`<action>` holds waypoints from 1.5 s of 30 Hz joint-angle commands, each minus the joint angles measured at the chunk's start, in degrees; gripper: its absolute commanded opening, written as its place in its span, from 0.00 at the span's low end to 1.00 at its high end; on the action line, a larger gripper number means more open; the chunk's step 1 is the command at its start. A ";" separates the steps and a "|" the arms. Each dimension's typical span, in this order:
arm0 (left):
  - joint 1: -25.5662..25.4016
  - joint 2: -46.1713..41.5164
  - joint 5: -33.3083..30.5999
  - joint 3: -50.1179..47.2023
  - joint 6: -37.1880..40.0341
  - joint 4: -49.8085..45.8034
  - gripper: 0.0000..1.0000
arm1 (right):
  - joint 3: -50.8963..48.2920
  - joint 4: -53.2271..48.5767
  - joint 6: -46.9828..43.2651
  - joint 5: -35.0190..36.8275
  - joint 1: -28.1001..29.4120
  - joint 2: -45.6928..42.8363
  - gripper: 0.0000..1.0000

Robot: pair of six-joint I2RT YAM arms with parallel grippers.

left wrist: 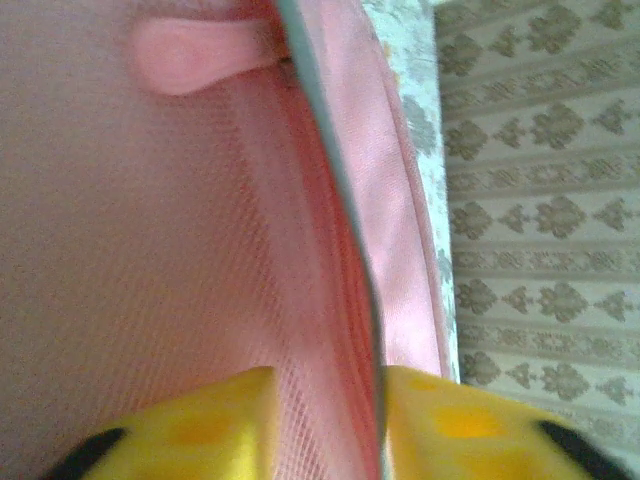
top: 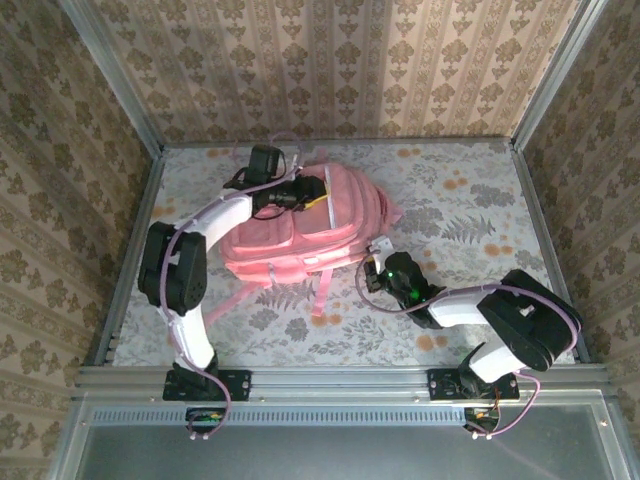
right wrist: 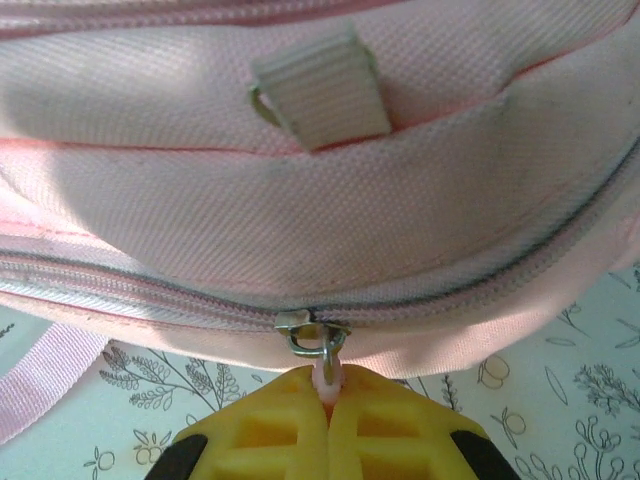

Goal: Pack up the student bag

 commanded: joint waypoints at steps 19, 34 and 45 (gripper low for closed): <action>4.05 -64.35 -23.37 -43.47 -17.69 -18.56 0.69 | 6.72 -19.94 9.33 6.72 22.50 -6.81 0.00; 1.57 -69.87 -29.12 -63.74 -32.27 1.32 0.68 | 16.62 -11.86 14.28 1.69 27.46 2.67 0.00; 0.37 -56.51 -32.80 -62.29 -28.01 13.26 0.45 | 17.72 -10.89 15.15 -2.82 27.45 5.21 0.00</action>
